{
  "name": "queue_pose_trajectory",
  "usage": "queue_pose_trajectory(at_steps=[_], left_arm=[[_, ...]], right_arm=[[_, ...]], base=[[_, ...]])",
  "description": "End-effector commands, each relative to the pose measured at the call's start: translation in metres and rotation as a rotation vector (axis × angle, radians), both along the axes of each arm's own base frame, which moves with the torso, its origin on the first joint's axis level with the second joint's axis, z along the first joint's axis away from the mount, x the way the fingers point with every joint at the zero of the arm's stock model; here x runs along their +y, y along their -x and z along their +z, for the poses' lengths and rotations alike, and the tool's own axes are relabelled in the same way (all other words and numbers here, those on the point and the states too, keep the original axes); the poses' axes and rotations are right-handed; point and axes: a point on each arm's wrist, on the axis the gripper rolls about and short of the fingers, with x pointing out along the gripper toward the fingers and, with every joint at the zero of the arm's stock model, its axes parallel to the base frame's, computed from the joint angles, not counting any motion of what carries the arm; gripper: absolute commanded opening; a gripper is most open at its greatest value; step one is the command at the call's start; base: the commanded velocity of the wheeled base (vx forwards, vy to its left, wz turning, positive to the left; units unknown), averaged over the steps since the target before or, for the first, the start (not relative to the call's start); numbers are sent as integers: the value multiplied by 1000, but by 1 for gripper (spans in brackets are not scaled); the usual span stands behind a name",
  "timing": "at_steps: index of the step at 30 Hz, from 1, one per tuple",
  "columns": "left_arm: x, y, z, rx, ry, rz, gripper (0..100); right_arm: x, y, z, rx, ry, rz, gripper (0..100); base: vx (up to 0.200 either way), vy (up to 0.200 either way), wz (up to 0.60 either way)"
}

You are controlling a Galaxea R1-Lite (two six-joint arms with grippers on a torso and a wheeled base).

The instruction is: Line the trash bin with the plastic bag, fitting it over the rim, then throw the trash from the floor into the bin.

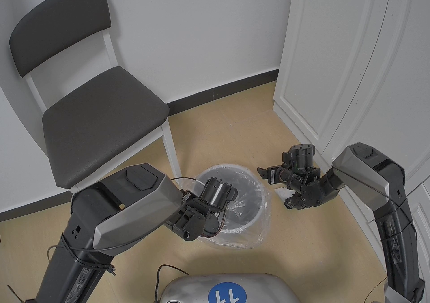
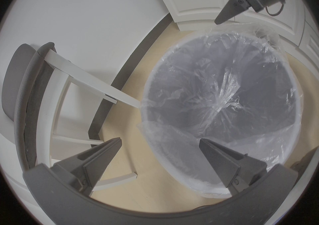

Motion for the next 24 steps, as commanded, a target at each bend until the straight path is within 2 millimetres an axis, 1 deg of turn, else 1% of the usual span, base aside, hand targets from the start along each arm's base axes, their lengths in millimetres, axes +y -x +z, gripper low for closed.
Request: queue_pose_trajectory(at_steps=[1, 2, 5, 7, 10, 11, 13, 16, 18, 20, 22, 24], left_arm=[[0, 1, -2, 3, -3, 0, 100], [0, 1, -4, 7, -4, 0, 100], [0, 1, -6, 9, -6, 0, 100], [-1, 2, -6, 9, -6, -3, 100], [-2, 3, -5, 9, -5, -6, 100], [-2, 3, -5, 8, -4, -6, 100], [-2, 4, -5, 10, -3, -5, 100], [-6, 7, -6, 3, 13, -6, 100], [-7, 7, -6, -5, 20, -8, 100], [-7, 7, -6, -7, 21, -9, 100], [-8, 7, -6, -7, 20, -12, 100], [-8, 7, -6, -7, 20, -12, 100]], right_arm=[[-7, 10, 33, -31, -7, -2, 100], [-5, 17, 40, -29, -4, 8, 100], [2, 36, 47, -4, 10, 52, 100], [8, 50, 44, 24, 45, 102, 100], [7, 62, 33, 59, 112, 164, 100], [7, 62, 32, 61, 115, 166, 100], [7, 62, 17, 86, 152, 189, 100], [3, 57, 3, 112, 163, 181, 100], [-2, 54, -1, 123, 167, 171, 100], [-4, 53, -2, 124, 168, 165, 100], [-14, 49, -4, 127, 192, 155, 100], [-19, 46, -5, 130, 205, 152, 100]], base=[[0, 0, 0], [0, 0, 0], [0, 0, 0], [0, 0, 0], [0, 0, 0], [0, 0, 0], [0, 0, 0], [0, 0, 0], [0, 0, 0], [0, 0, 0], [0, 0, 0], [0, 0, 0]])
